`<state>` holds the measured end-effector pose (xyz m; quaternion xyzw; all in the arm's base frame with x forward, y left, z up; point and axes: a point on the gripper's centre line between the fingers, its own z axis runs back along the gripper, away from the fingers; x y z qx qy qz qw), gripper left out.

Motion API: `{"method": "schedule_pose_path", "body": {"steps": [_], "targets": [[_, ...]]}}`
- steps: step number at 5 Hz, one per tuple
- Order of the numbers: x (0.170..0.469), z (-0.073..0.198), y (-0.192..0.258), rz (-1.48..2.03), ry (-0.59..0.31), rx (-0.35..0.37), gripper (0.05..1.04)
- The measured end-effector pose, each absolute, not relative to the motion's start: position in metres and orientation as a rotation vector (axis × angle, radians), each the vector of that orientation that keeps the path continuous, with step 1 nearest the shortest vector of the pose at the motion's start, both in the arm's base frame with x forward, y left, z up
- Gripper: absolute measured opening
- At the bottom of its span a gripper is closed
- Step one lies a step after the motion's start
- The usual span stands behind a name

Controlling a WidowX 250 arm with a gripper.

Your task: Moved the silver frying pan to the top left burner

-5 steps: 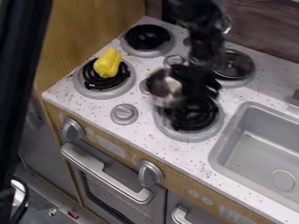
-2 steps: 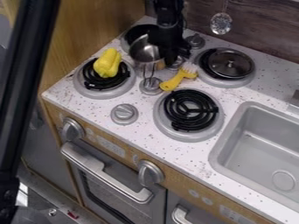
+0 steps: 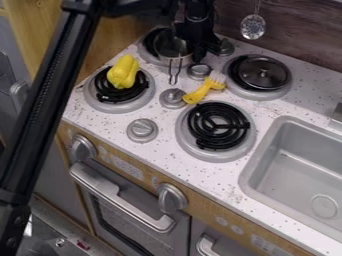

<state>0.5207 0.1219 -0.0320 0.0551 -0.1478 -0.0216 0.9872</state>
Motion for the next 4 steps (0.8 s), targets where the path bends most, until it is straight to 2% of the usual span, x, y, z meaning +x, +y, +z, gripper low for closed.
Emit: {"method": "schedule_pose_path", "body": {"steps": [3,4], "targets": [[0.53,-0.036,0.148,0.018,-0.301,0.146,0.093],[0.519,-0.047,0.148,0.066,-0.302,0.12,0.268]]}}
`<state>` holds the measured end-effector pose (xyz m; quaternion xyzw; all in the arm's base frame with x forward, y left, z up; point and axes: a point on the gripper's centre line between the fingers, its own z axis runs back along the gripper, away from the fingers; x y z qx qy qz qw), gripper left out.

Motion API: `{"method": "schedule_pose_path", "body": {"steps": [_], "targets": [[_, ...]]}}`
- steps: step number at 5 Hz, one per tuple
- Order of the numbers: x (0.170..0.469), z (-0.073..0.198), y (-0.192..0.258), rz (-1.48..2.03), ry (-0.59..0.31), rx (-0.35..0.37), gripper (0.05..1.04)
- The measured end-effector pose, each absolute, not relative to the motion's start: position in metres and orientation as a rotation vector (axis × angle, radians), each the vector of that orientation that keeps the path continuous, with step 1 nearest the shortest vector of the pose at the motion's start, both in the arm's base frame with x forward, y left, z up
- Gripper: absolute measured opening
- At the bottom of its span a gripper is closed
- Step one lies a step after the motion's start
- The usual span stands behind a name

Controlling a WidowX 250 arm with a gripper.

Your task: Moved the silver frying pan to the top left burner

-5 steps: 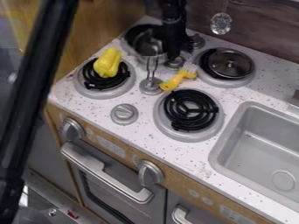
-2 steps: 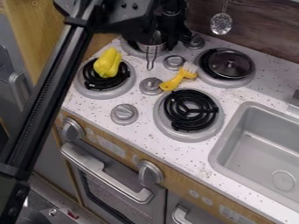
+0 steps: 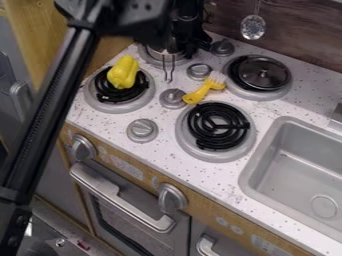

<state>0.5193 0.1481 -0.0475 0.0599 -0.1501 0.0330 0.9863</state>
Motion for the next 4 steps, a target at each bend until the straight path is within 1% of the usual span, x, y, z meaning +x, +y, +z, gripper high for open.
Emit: {"method": "schedule_pose_path", "body": {"steps": [1,2,3,4], "targets": [[0.501,-0.051,0.146,0.073,-0.279,0.123,0.534],[0.479,-0.047,0.146,0.102,-0.288,0.123,0.837],[0.456,-0.026,0.135,0.117,-0.31,0.101,1.002],[0.433,-0.014,0.123,0.127,-0.25,0.071,0.998]]}}
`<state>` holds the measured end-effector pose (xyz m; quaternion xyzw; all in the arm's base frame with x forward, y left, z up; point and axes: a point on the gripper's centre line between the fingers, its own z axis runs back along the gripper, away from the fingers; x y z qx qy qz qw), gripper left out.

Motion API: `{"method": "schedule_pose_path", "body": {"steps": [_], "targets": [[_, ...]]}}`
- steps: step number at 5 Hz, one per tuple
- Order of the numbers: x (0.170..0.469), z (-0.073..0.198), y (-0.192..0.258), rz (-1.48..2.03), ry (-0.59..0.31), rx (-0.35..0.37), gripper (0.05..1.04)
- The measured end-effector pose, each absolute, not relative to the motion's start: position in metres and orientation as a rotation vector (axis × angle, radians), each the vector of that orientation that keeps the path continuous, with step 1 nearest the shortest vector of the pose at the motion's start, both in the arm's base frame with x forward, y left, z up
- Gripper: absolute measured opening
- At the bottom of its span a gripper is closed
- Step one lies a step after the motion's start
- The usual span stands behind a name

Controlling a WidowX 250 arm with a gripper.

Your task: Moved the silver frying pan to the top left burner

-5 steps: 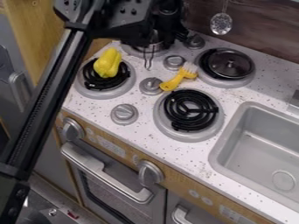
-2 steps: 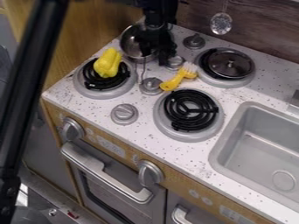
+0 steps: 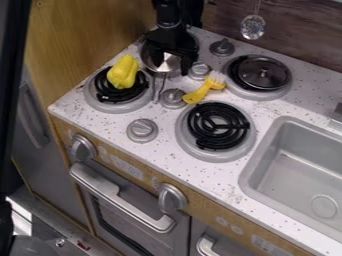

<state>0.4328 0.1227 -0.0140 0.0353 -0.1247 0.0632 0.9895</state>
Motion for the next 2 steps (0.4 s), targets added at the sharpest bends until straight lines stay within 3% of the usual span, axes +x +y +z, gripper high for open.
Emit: {"method": "schedule_pose_path", "body": {"steps": [1,2], "targets": [[0.403,-0.008,0.107,0.162,-0.174,0.058,0.998],[0.389,-0.012,0.089,0.136,-0.076,0.088,0.998]]}}
